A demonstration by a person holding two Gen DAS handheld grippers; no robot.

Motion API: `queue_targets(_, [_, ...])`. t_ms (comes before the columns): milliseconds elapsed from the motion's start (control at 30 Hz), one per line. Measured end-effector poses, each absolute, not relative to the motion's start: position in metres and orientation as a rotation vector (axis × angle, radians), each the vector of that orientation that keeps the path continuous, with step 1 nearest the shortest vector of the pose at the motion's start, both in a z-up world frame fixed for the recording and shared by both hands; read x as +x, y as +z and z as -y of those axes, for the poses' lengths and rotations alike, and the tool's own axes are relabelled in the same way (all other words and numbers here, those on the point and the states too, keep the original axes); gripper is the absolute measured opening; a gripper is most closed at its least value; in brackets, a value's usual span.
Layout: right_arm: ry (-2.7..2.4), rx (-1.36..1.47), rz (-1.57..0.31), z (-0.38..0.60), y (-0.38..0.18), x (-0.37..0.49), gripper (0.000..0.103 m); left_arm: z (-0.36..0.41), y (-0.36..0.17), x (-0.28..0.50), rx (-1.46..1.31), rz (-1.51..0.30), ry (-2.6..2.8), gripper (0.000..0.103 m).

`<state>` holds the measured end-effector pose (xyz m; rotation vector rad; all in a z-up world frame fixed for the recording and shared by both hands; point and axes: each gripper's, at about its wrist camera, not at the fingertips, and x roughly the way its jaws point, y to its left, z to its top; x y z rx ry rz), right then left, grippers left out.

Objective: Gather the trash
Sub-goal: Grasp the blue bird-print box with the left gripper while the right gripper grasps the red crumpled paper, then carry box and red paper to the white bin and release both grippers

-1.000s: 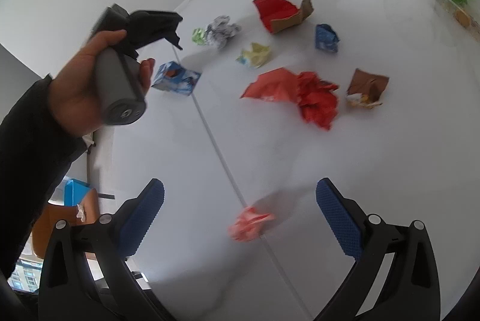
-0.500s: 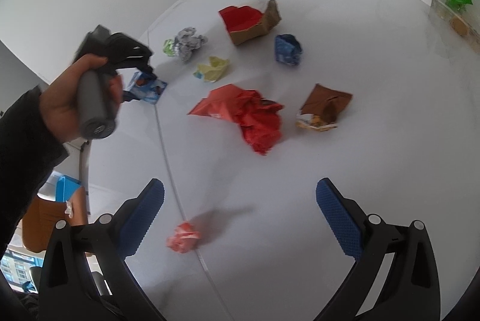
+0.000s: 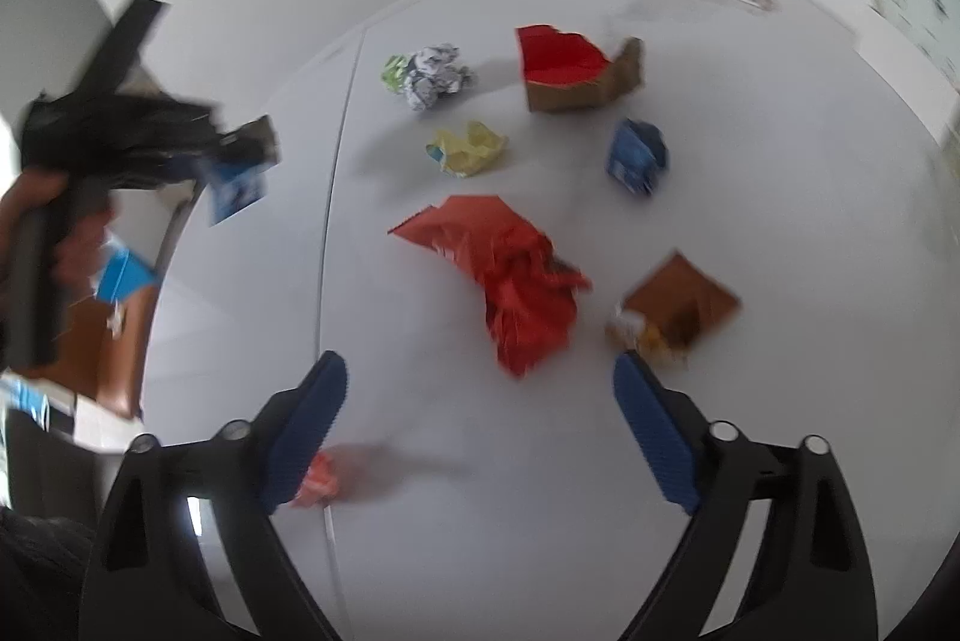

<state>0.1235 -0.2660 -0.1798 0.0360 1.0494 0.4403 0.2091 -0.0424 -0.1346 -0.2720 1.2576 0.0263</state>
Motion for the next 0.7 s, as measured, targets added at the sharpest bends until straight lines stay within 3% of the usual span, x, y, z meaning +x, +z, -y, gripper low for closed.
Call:
queue_targets(200, [0.552,-0.105,-1.073,0.253,-0.189,0.159,0.083,0.023,-0.108,0.148,-0.224,-1.225,-0.061,0.047])
queue_targets(300, [0.583,-0.171,-1.123,0.246,-0.204,0.171,0.075,0.021,-0.100,0.124,-0.235,-1.212,-0.072,0.047])
queue_targets(433, [0.579,-0.223,-1.157,0.239,-0.220,0.174,0.052,0.020,-0.104,0.101,-0.218,-1.211,-0.057,0.047])
queue_targets(533, [0.578,-0.217,-1.160,0.238,-0.222,0.173,0.042,0.016,-0.100,0.081,-0.207,-1.209,-0.051,0.047])
queue_targets(700, [0.579,-0.197,-1.135,0.238,-0.212,0.165,0.039,0.004,-0.095,0.062,-0.224,-1.202,-0.031,0.047])
